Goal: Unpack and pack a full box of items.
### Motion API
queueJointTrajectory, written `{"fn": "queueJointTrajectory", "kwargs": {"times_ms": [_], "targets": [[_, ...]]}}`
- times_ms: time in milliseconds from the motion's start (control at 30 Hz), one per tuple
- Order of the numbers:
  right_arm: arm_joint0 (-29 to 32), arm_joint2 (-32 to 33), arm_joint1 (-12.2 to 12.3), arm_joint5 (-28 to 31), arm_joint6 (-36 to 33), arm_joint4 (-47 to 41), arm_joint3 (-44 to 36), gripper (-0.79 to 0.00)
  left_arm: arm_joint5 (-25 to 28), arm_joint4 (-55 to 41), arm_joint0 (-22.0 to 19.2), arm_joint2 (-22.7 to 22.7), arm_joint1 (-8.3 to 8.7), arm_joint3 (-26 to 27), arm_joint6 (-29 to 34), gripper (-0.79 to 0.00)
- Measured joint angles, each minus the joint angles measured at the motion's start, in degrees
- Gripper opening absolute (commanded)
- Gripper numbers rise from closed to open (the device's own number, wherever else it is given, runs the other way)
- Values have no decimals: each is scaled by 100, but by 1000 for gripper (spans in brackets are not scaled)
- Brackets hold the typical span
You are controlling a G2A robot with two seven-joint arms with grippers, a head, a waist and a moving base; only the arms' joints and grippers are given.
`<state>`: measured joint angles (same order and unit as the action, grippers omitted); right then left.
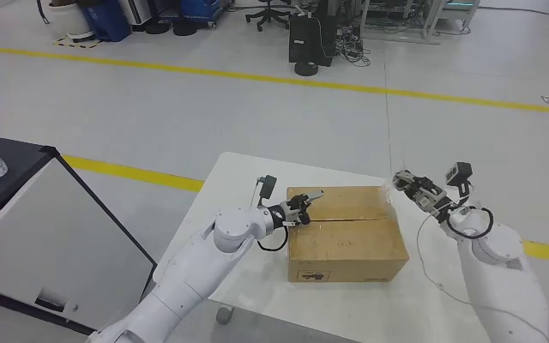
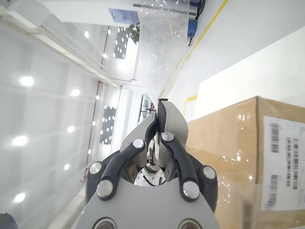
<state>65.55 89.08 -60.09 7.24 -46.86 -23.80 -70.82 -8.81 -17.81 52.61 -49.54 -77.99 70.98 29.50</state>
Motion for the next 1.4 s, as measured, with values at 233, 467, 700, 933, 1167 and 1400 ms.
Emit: {"fn": "queueJointTrajectory", "kwargs": {"times_ms": [233,467,700,933,1167,1400], "targets": [[-37,-376,23,-7,-208,862,-552,-785,0,0,0,0,0,0,0,0],[-179,-1028,-30,321,27,1938,-733,-785,0,0,0,0,0,0,0,0],[-79,-1414,-56,801,110,2522,-902,-785,0,0,0,0,0,0,0,0],[-49,-1420,-60,939,79,2383,-894,-785,0,0,0,0,0,0,0,0],[-49,-1420,-60,937,81,2386,-894,-785,0,0,0,0,0,0,0,0],[-49,-1420,-60,937,81,2386,-894,-785,0,0,0,0,0,0,0,0]]}}
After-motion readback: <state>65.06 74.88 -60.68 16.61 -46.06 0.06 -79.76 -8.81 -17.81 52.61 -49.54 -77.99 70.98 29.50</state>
